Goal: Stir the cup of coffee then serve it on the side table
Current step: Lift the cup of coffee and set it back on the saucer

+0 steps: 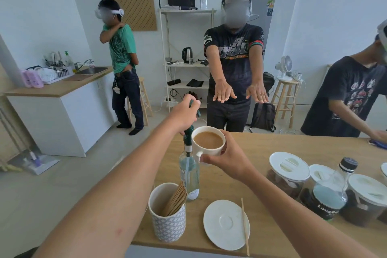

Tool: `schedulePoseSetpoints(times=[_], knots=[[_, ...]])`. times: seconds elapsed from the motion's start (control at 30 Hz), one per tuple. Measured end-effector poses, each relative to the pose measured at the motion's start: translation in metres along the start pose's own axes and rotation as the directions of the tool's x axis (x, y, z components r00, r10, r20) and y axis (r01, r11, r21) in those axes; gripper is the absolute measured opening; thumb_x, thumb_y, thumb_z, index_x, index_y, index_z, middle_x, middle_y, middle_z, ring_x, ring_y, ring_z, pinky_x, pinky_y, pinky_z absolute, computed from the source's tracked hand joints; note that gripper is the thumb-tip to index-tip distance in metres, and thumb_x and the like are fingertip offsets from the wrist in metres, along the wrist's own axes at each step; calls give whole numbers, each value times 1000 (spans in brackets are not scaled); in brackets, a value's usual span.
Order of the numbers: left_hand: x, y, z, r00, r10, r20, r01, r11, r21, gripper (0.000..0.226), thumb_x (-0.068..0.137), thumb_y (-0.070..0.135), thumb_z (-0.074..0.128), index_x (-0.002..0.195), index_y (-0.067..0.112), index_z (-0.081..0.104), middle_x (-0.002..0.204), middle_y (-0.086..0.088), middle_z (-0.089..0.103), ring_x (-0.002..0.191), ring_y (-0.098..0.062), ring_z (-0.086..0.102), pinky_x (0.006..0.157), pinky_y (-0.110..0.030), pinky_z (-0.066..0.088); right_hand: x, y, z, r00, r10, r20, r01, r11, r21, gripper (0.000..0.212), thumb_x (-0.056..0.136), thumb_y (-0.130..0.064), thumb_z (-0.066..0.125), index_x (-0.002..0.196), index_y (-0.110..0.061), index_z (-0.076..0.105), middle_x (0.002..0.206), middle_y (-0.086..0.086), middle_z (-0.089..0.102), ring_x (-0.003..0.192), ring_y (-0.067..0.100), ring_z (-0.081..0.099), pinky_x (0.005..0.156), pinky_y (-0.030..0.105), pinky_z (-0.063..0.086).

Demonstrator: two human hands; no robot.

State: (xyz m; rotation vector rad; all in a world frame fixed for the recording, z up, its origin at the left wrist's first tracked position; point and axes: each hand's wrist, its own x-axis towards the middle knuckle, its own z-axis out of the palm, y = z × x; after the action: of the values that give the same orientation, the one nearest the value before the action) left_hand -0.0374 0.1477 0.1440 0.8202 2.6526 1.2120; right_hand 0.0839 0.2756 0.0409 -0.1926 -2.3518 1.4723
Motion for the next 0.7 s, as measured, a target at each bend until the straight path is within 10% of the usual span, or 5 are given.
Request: schedulePoseSetpoints(times=[0.7], knots=[[10, -21, 10, 983, 165, -84, -159, 984, 80, 26, 101, 47, 25, 101, 27, 43, 79, 0, 64, 75, -17, 65, 69, -50, 59, 11, -15, 3, 999, -21, -28, 21, 1000, -13, 92, 54, -44, 90, 132, -28, 45, 115, -15, 62, 104, 1, 61, 84, 21, 52]])
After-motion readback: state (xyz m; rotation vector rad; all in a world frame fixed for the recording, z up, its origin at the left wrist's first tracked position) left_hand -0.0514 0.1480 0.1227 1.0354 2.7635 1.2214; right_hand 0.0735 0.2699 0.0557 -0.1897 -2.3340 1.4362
